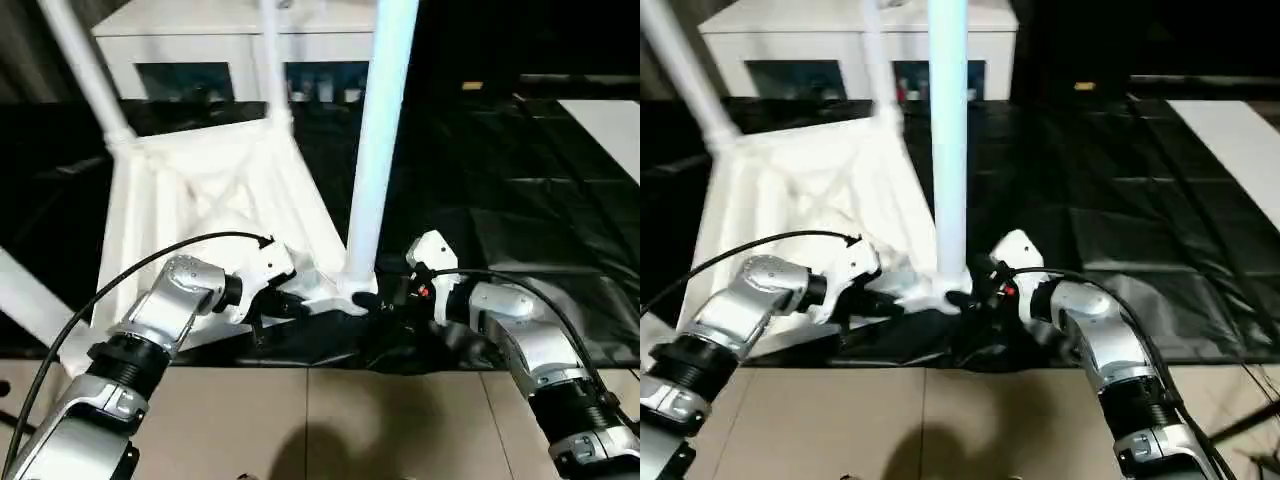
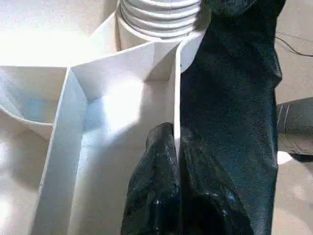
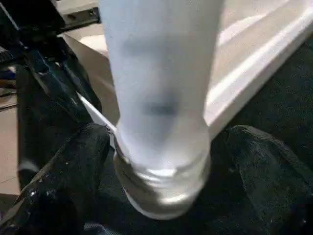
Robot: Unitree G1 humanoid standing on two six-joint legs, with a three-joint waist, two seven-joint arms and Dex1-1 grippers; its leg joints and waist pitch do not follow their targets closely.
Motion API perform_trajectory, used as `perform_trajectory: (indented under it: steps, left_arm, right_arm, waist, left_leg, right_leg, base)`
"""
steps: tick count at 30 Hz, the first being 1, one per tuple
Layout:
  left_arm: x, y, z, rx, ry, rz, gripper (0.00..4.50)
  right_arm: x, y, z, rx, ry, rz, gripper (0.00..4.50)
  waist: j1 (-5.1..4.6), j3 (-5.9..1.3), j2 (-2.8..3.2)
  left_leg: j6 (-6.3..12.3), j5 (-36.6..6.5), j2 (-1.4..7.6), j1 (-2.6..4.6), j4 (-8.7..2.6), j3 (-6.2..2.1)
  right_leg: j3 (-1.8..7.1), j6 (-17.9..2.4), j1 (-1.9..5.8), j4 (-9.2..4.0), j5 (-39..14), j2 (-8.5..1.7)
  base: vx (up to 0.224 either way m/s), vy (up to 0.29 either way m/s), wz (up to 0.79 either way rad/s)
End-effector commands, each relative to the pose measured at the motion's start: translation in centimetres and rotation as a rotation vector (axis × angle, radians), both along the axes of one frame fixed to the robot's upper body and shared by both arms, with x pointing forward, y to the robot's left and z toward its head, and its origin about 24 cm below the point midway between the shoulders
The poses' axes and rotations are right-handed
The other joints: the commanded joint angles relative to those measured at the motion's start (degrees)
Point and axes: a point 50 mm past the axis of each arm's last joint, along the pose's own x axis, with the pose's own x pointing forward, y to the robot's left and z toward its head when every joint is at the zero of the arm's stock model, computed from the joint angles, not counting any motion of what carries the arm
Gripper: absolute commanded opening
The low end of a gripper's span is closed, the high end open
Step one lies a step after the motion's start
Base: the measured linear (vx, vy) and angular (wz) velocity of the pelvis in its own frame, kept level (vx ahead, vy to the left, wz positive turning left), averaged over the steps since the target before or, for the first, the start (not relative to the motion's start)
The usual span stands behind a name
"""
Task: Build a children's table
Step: Rotate leg to tighten
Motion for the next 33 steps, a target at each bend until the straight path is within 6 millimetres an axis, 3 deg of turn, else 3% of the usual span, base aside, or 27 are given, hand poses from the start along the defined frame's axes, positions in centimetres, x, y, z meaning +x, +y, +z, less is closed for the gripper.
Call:
perform_trajectory:
  steps: [1, 5, 6, 10, 20, 24, 29, 33]
  left_arm:
    - [-0.5, -0.4, 0.5, -0.023, 0.011, -0.069, 0.0]
    - [-0.7, -0.3, 0.4, -0.025, 0.017, -0.075, 0.0]
    - [-0.8, -0.4, 0.4, -0.027, 0.021, -0.077, 0.0]
    - [-0.7, -0.4, 0.4, -0.028, 0.017, -0.071, 0.0]
    - [-0.6, -0.1, 0.5, -0.023, 0.014, -0.063, 0.0]
    - [-0.6, -0.2, 0.4, -0.023, 0.015, -0.06, 0.0]
    - [-0.1, -0.5, 0.4, -0.028, -0.01, -0.008, 0.0]
    - [1.1, -1.3, 0.2, -0.013, -0.059, 0.109, 0.0]
  right_arm:
    - [-0.1, 0.1, 0.6, 0.013, -0.001, 0.04, 4.19]
    - [-0.1, 0.4, 0.6, 0.015, 0.005, 0.065, 4.19]
    - [-0.2, 0.8, 0.4, 0.006, 0.014, 0.092, 3.93]
    - [-0.2, 1.1, 0.2, -0.004, 0.02, 0.112, 3.61]
    - [-0.4, 1.6, 0.0, -0.01, 0.035, 0.167, 2.78]
    - [-0.5, 1.8, -0.1, -0.002, 0.041, 0.173, 2.69]
    - [0.3, 1.8, -0.5, -0.003, 0.027, 0.05, 2.65]
    - [1.1, 2.2, -1.2, 0.001, 0.036, -0.117, 2.65]
  waist:
    - [-0.18, -4.12, -0.44]
    - [-0.11, -4.0, -0.4]
    - [-0.1, -3.97, -0.64]
    - [-0.09, -3.92, -0.57]
    - [-0.06, -4.04, -0.54]
    - [-0.05, -4.0, -0.53]
    - [-0.14, -3.93, -0.47]
    - [-0.47, -3.68, -0.5]
  left_leg:
    - [3.32, -14.2, 0.46, 0.68, -4.28, 0.42]
    - [2.7, -14.7, 0.4, 0.7, -4.3, 0.45]
    - [2.55, -14.9, 0.42, 0.65, -4.34, 0.41]
    - [2.33, -14.9, 0.41, 0.67, -4.4, 0.37]
    - [2.66, -13.6, 0.36, 0.55, -4.27, 0.39]
    - [2.6, -14.0, 0.34, 0.57, -4.31, 0.39]
    - [2.2, -14.6, 0.34, 0.55, -4.36, 0.39]
    - [0.7, -17.2, 0.14, 0.73, -4.6, 0.21]
  right_leg:
    - [0.95, -14.5, 3.21, -3.13, -10.8, -1.37]
    - [1.05, -13.5, 3.02, -3.35, -12.7, -1.46]
    - [1.01, -13.3, 3.05, -3.39, -13.5, -1.5]
    - [1.07, -12.6, 2.88, -3.53, -15.1, -1.53]
    - [1.04, -13.0, 3.01, -3.29, -13.0, -1.45]
    - [1.01, -12.9, 2.98, -3.36, -13.6, -1.42]
    - [1.06, -12.7, 2.9, -3.5, -14.7, -1.48]
    - [0.95, -11.0, 2.76, -4.05, -20.1, -1.52]
  base:
    - [0.0, 0.0, 0.0]
    - [0.0, 0.0, 0.0]
    - [0.0, 0.0, 0.0]
    - [0.0, 0.0, 0.0]
    - [0.0, 0.0, 0.0]
    - [0.0, 0.0, 0.0]
    - [0.0, 0.0, 0.0]
    - [0.0, 0.0, 0.0]
